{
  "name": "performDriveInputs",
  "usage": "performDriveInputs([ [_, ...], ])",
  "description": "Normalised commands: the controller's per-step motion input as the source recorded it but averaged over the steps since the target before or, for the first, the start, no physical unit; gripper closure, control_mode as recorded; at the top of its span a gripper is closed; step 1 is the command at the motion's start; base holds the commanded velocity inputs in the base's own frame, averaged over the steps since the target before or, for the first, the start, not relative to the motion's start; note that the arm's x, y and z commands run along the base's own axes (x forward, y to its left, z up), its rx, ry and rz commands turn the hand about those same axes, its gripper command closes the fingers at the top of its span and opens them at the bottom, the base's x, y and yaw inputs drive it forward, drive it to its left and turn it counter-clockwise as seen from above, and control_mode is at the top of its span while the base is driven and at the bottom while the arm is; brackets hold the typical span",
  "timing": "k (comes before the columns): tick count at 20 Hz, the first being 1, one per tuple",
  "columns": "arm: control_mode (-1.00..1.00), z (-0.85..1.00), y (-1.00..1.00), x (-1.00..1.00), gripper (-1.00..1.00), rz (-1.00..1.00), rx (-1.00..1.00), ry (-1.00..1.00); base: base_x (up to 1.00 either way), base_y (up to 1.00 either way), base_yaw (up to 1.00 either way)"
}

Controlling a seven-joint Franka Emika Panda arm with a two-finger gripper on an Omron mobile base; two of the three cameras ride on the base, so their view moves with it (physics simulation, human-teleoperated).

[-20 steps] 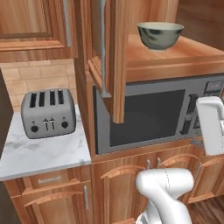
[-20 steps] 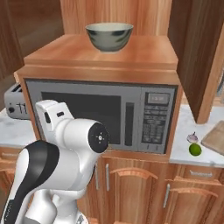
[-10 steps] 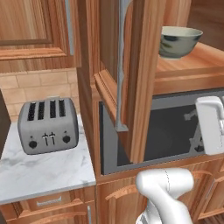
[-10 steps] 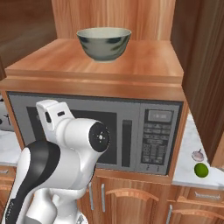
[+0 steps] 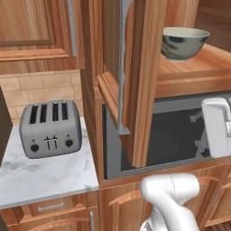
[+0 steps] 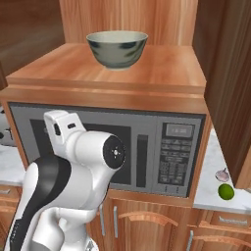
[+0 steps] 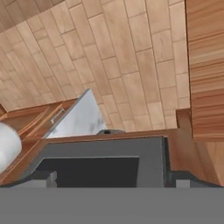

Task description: Open the cabinet. Place the bowl and condiment on the counter. Then place the lime and garlic on the cutting board.

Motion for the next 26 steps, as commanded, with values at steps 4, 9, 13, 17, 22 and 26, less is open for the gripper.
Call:
performDriveInputs([
  [4,-1.00,0.10,-0.11,0.07,-1.00,0.00,0.00,-0.03,0.00,0.00,0.00],
  [9,-1.00,0.29,-0.05,0.00,-1.00,0.00,-0.01,-0.04,0.00,0.00,0.00],
  [13,-1.00,0.31,-0.19,-0.01,-1.00,0.00,-0.06,0.00,0.00,0.00,0.00],
  [17,-1.00,0.22,-0.23,0.00,-1.00,-0.02,-0.09,-0.02,0.00,0.00,0.00],
  [22,-1.00,0.29,-0.24,0.01,-1.00,-0.04,-0.07,-0.02,0.00,0.00,0.00],
  [26,-1.00,0.29,-0.22,0.01,-1.00,-0.05,-0.02,-0.06,0.00,0.00,0.00],
])
